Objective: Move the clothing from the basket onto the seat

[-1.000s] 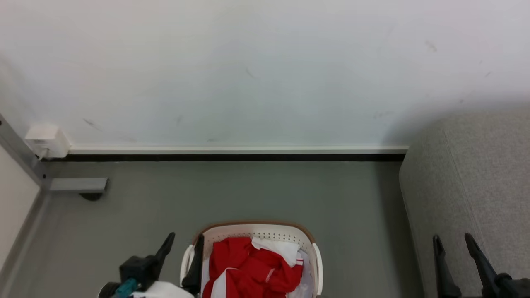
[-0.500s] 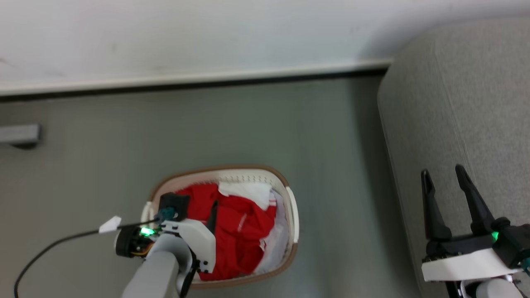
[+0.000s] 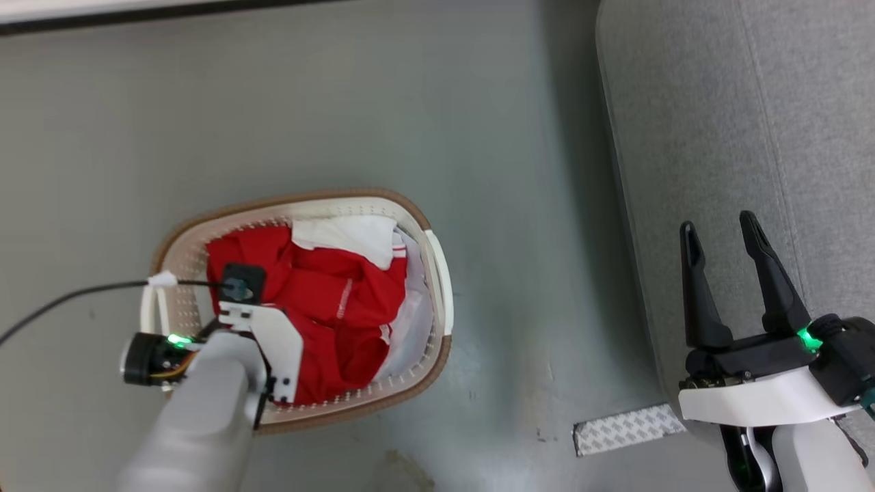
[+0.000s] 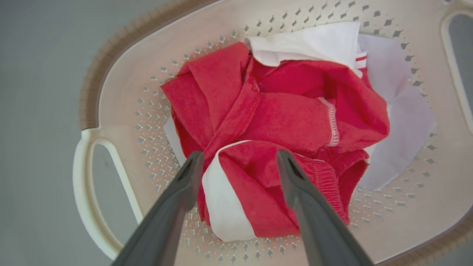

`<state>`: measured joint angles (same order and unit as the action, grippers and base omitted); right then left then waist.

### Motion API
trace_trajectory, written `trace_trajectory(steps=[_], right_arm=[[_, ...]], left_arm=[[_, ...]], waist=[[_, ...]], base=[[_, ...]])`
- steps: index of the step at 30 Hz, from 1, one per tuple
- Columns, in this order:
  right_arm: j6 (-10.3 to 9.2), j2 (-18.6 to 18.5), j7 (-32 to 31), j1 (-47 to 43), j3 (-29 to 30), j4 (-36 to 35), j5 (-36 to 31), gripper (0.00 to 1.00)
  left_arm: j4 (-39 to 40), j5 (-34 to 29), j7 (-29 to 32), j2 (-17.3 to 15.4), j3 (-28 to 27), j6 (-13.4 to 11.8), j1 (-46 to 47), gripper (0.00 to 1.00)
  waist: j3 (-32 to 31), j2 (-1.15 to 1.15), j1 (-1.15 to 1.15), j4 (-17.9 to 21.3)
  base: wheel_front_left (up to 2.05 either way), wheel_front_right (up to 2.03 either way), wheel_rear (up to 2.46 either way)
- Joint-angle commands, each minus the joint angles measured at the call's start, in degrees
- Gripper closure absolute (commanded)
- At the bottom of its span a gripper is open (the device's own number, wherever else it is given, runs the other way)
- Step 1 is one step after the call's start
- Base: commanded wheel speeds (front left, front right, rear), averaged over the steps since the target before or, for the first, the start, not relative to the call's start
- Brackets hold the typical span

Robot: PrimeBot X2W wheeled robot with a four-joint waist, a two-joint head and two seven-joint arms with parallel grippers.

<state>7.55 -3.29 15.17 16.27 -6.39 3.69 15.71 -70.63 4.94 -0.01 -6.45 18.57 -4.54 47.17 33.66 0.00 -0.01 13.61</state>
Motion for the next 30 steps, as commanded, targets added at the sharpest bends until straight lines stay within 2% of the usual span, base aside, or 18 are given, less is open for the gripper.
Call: trace_trajectory(steps=[1, 12, 15, 29, 30], right_arm=[[-0.12, 0.21, -0.02, 1.20, -0.11, -0.49, 0.28, 0.00], [-0.12, 0.42, -0.02, 2.66, -0.54, -1.34, 1.44, 0.00], [-0.12, 0.42, -0.02, 2.94, -0.61, -1.49, 2.14, 0.00], [-0.12, 0.42, -0.02, 4.90, -1.29, -2.92, 3.84, 0.00], [-0.12, 0.41, -0.02, 4.93, -1.27, -2.86, 3.86, 0.00]], left_arm=[[-0.74, -0.24, 1.10, -1.08, 0.00, -0.57, 1.63, 0.00], [-2.53, 0.44, 6.11, -3.40, 0.73, -0.35, 4.47, 0.00], [-2.76, 0.81, 7.51, -3.17, 1.04, 0.17, 4.39, 0.00], [-3.12, 1.19, 9.12, -3.93, 2.68, 0.77, 7.92, 0.00], [-3.14, 1.27, 9.23, -3.82, 2.82, 0.97, 7.95, 0.15]], waist=[[2.77, 0.00, 0.01, 1.34], [6.87, 0.00, 0.01, 2.16], [7.67, 0.00, 0.01, 2.26], [13.96, 0.00, 0.01, 3.18], [14.16, 0.00, 0.01, 3.12]], base=[[0.00, 0.00, 0.00], [0.00, 0.00, 0.00], [0.00, 0.00, 0.00], [0.00, 0.00, 0.00], [0.00, 0.00, 0.00]])
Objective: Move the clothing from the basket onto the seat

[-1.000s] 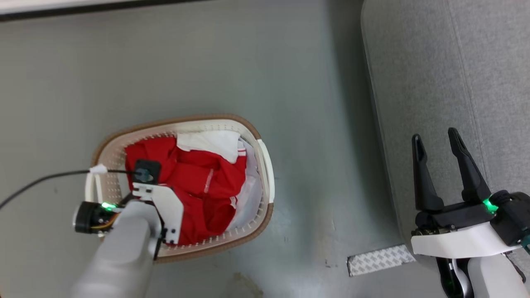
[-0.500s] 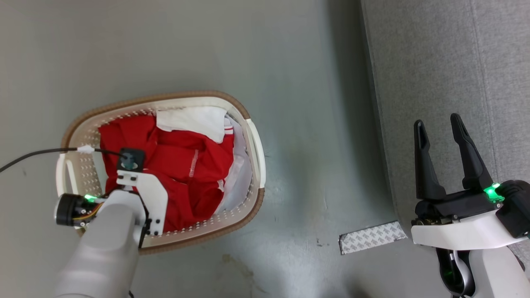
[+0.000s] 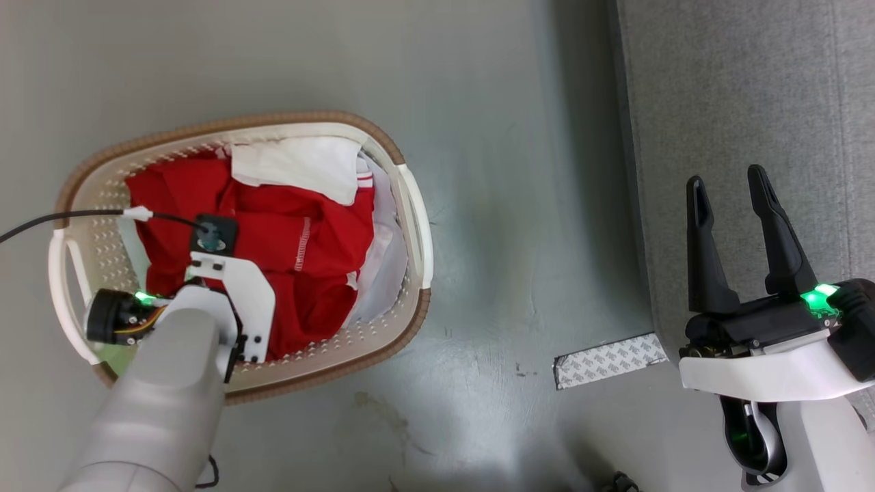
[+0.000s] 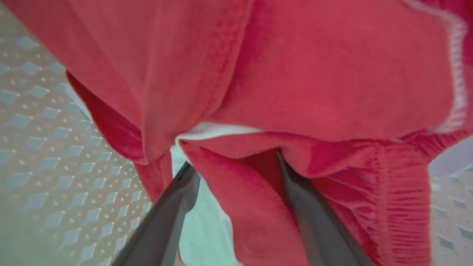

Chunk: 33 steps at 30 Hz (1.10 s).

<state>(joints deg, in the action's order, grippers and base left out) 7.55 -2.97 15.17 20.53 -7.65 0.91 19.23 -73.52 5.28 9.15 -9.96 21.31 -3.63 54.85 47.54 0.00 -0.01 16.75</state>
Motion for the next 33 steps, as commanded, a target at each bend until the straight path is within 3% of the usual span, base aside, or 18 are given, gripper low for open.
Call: trace_trajectory(steps=[1, 2, 9, 17, 25, 30, 33], right_arm=[[-0.12, 0.10, -0.02, 0.70, 0.02, -0.01, 0.43, 0.00], [-0.12, 0.10, -0.02, 0.67, 0.18, 0.07, 0.45, 0.00], [-0.12, 0.04, -0.02, -0.76, 1.05, 1.60, -0.28, 0.00], [-0.12, 0.00, -0.02, -5.11, 2.40, 3.90, -1.40, 0.00], [-0.12, 0.00, -0.02, -12.31, 4.77, 5.65, -2.74, 0.00], [-0.12, 0.00, -0.02, -16.21, 6.60, 5.98, -3.27, 0.00], [-0.12, 0.00, -0.03, -17.68, 7.50, 5.94, -3.47, 0.00]], left_arm=[[-0.23, 1.02, -0.33, -0.22, 0.20, 0.16, 0.32, 0.74], [-0.22, 1.07, -0.64, 0.07, 0.36, 0.33, 0.24, 1.00], [0.42, 3.51, -4.74, 3.28, -0.62, 2.67, -2.33, 1.00], [1.65, 8.64, -12.86, 6.22, -2.47, 6.45, -8.68, 1.00], [6.07, 14.68, -18.06, 6.98, -2.07, 9.91, -15.11, 1.00], [13.27, 20.75, -19.54, 6.98, 1.30, 10.61, -19.09, 1.00], [17.31, 23.55, -20.46, 6.97, 2.69, 9.78, -20.81, 1.00]], waist=[[0.38, 0.00, 0.01, -0.11], [0.33, 0.00, 0.01, -0.32], [-4.89, 0.00, 0.01, -3.29], [-17.85, 0.00, 0.01, -7.38], [-29.68, 0.00, 0.01, -10.89], [-34.52, 0.00, 0.01, -12.44], [-36.89, 0.00, 0.01, -12.89]], base=[[0.00, 0.00, 0.00], [0.00, 0.00, 0.00], [0.00, 0.00, 0.00], [0.00, 0.00, 0.00], [0.00, 0.00, 0.00], [0.00, 0.00, 0.00], [0.00, 0.00, 0.00]])
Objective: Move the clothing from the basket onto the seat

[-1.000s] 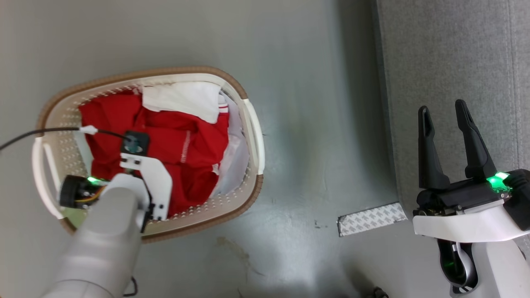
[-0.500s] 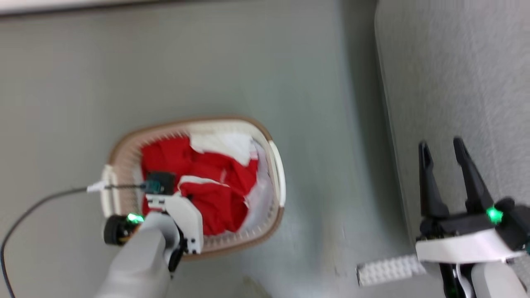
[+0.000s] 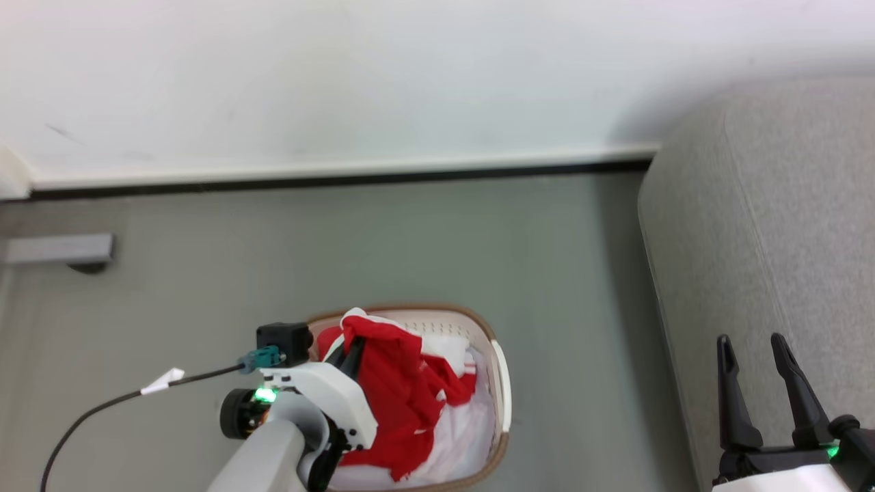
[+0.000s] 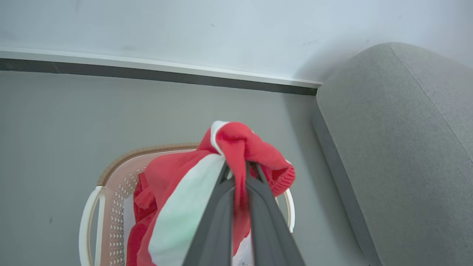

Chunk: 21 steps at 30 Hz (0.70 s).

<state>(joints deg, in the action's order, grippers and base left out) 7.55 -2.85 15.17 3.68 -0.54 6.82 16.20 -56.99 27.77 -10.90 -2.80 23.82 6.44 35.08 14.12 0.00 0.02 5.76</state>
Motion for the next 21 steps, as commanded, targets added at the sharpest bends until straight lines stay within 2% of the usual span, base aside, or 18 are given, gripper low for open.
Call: trace_trajectory(steps=[1, 10, 21], right_arm=[[-0.12, -0.12, -0.02, -1.24, 0.52, 0.00, -0.51, 0.00], [-0.12, -0.12, -0.02, -4.50, 1.44, 0.11, -0.86, 0.00], [-0.12, -0.12, -0.02, -7.83, 2.65, -0.30, -1.55, 0.00]], left_arm=[[2.09, 1.70, -0.74, -0.19, 0.44, -0.60, -1.60, 1.00], [15.42, 4.90, -3.53, -0.20, 0.63, -2.70, -6.27, 1.00], [32.12, 3.60, -4.24, -2.30, -2.74, -3.86, -12.91, 1.00]], waist=[[-4.11, 0.00, -0.02, -1.95], [-10.13, 0.00, -0.02, -2.51], [-15.99, 0.00, -0.02, -2.96]], base=[[0.00, 0.00, 0.00], [0.00, 0.00, 0.00], [0.00, 0.00, 0.00]])
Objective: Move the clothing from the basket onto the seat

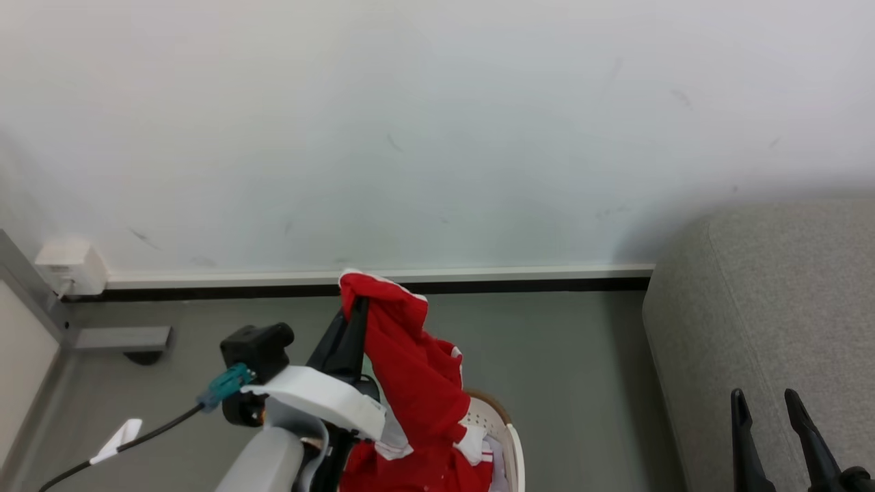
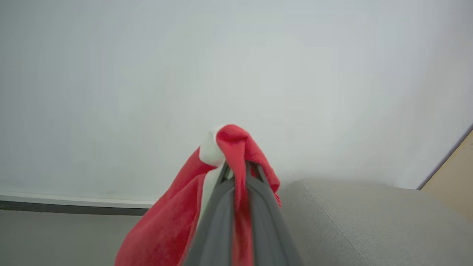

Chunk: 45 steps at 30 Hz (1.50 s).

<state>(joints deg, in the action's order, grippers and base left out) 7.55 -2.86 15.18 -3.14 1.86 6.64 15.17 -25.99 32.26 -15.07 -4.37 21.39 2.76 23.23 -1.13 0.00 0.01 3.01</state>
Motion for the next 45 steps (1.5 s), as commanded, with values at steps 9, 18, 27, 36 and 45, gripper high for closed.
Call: trace_trajectory(steps=[9, 18, 27, 36, 45], right_arm=[[-0.12, -0.24, -0.04, -1.80, 0.71, -0.68, -0.58, 0.00], [-0.12, -2.21, -0.04, -0.23, -3.54, -2.33, -1.61, 0.00], [-0.12, -10.17, -0.04, 6.12, -16.91, -6.20, -0.19, 0.00], [-0.12, -19.60, -1.62, 14.76, -32.82, -6.95, 5.93, 0.00], [-0.12, -23.45, -4.76, 21.30, -43.29, -5.47, 12.68, 0.00]], left_arm=[[7.16, -1.87, -0.11, -2.01, -1.13, -0.85, -3.73, 1.00], [10.34, -1.99, 1.32, -2.95, -0.26, -1.30, -4.11, 1.00], [13.08, -1.95, 4.24, -3.50, 2.35, 0.22, -2.63, 1.00], [16.00, -3.22, 6.99, -2.53, 8.99, 2.86, -0.91, 1.00], [20.20, -1.37, 9.50, -2.27, 18.70, 4.56, 0.43, 1.00]], waist=[[-1.82, 0.00, -0.01, -0.43], [-0.96, 0.00, -0.01, -0.88], [-0.75, 0.00, -0.01, -0.58], [-1.16, 0.00, -0.01, -1.26], [-1.21, 0.00, -0.01, -2.04]], base=[[0.00, 0.00, 0.00], [0.00, 0.00, 0.00], [0.00, 0.00, 0.00], [0.00, 0.00, 0.00], [0.00, 0.00, 0.00]])
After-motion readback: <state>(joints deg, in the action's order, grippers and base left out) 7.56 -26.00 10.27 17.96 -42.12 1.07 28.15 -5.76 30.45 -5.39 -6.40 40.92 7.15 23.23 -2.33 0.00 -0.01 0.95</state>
